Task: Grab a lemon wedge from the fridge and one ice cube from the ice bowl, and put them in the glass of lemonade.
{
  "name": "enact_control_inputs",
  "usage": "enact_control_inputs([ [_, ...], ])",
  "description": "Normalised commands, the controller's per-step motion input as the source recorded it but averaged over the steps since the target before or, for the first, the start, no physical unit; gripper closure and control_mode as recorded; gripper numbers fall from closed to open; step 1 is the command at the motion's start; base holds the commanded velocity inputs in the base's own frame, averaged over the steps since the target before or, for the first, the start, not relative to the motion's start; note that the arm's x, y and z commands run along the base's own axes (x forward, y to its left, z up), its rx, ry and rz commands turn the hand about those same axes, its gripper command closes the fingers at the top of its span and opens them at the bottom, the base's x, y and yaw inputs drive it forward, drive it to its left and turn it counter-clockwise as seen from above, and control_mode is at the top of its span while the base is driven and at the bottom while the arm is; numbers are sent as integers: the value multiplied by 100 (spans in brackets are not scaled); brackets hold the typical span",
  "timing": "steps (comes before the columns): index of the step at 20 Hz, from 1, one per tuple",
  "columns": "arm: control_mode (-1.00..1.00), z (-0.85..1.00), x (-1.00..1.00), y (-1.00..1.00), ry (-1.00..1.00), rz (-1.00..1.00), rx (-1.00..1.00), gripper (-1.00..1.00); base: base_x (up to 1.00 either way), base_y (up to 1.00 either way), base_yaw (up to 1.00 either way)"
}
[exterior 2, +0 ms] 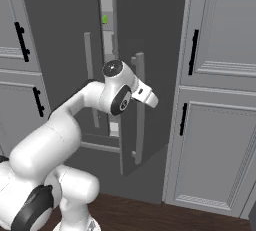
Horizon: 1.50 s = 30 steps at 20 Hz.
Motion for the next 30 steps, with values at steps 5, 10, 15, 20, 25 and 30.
enact_control_inputs([
  [5, -100, 0, -37, -100, 1, -8, 2, 100, 0, 0, 0],
  [10, -100, 6, -5, -34, 4, -15, 0, -100, 0, 0, 0],
  [15, -100, 61, -71, 6, -2, 0, 0, -100, 0, 0, 0],
  [20, -100, 95, -98, 65, -6, 3, -5, -100, 0, 0, 0],
  [25, -100, 41, -17, 100, 0, -1, -30, -100, 0, 0, 0],
  [30, -100, 0, 39, 100, 1, -16, -39, -100, 0, 0, 0],
])
